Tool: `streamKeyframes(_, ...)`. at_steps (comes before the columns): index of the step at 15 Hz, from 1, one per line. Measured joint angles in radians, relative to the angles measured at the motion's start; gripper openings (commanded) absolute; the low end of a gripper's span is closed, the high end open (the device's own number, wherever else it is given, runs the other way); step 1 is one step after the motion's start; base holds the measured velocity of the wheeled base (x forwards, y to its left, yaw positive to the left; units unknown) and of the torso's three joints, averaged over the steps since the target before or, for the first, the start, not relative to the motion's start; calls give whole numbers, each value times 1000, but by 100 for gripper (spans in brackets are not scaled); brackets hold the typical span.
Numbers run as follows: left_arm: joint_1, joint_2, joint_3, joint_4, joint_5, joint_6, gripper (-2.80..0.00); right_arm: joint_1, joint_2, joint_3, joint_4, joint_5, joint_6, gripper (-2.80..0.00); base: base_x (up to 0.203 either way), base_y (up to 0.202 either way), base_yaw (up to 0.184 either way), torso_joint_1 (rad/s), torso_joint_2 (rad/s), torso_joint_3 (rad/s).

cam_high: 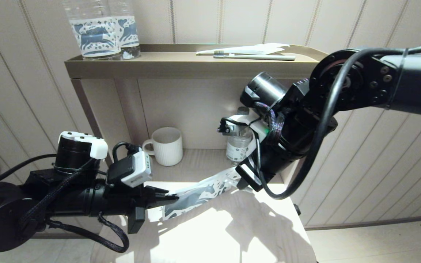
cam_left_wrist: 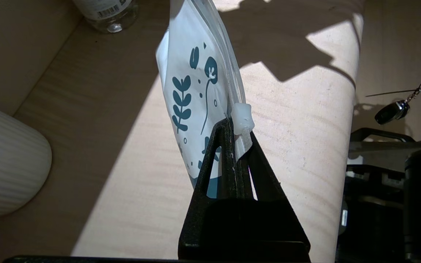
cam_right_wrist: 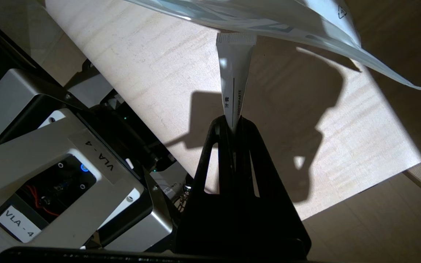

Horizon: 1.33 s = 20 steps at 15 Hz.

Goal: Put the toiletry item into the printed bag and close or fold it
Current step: Place the toothpaste in the storage bag

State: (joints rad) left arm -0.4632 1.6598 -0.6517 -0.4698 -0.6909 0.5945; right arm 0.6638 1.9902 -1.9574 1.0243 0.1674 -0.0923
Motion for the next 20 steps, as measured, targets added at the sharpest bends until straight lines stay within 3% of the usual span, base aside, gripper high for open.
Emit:
streamKeyframes(7,-22,-5,24,-7,4,20,-280,1,-24,3,8,1,3,-280,0,0,0,0,0,0)
streamKeyframes(12,-25,-16,52,-61,5,37,-280,10,-83,28,98,6,12,-280,0,0,0,0,0,0)
streamKeyframes(20,-61,-22,105,-118,10,66,-280,10,-63,34,89,6,15,-280,0,0,0,0,0,0)
